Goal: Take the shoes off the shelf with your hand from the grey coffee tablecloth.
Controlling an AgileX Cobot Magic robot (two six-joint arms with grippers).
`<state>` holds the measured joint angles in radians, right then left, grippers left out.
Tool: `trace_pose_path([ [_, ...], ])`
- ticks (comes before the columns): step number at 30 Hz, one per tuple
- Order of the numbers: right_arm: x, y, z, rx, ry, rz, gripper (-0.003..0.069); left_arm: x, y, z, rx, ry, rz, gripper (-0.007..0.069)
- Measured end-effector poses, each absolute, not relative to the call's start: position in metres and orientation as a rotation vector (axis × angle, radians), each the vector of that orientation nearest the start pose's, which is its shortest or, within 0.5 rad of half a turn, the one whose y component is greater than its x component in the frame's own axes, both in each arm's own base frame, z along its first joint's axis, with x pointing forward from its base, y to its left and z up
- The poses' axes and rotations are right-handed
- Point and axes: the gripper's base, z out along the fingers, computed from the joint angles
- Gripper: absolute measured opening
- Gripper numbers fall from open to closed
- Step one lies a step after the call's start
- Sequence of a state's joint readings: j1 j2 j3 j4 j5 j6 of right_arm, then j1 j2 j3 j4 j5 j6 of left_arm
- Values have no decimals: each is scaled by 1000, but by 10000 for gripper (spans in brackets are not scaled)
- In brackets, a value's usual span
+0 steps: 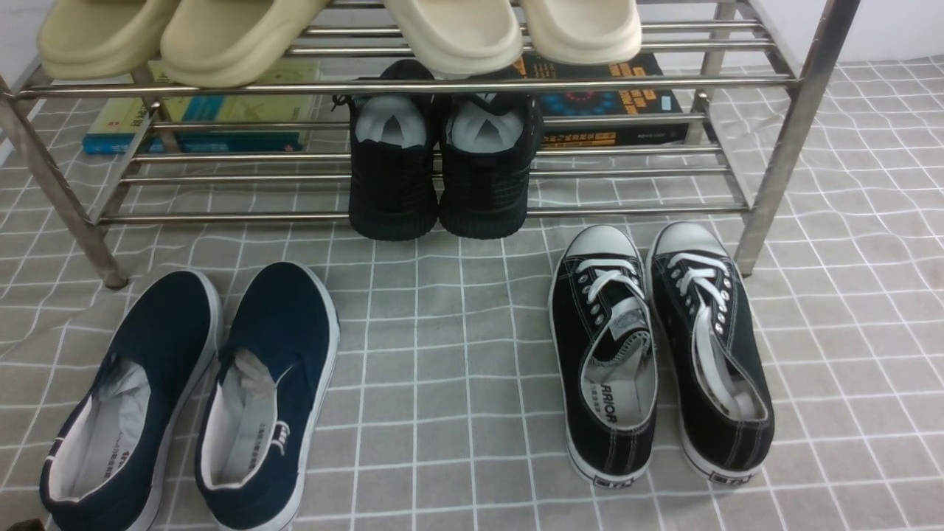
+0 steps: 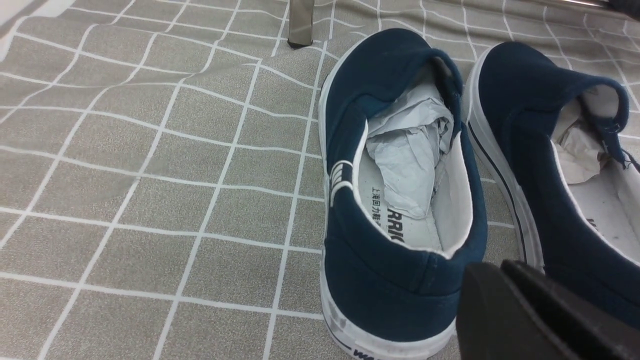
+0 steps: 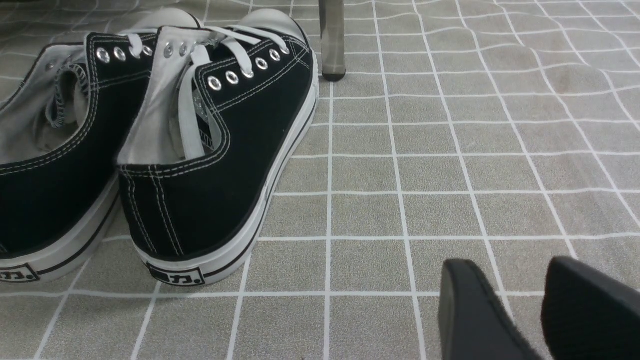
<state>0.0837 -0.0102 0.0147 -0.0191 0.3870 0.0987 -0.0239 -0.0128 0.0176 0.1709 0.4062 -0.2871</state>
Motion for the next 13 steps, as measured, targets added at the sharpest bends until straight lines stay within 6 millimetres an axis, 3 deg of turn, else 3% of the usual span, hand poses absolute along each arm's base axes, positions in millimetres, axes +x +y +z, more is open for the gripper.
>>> trace_pose_path([
  [13, 52, 4, 174, 2, 1876, 107, 239, 52, 5, 172, -145, 1883, -41, 58],
])
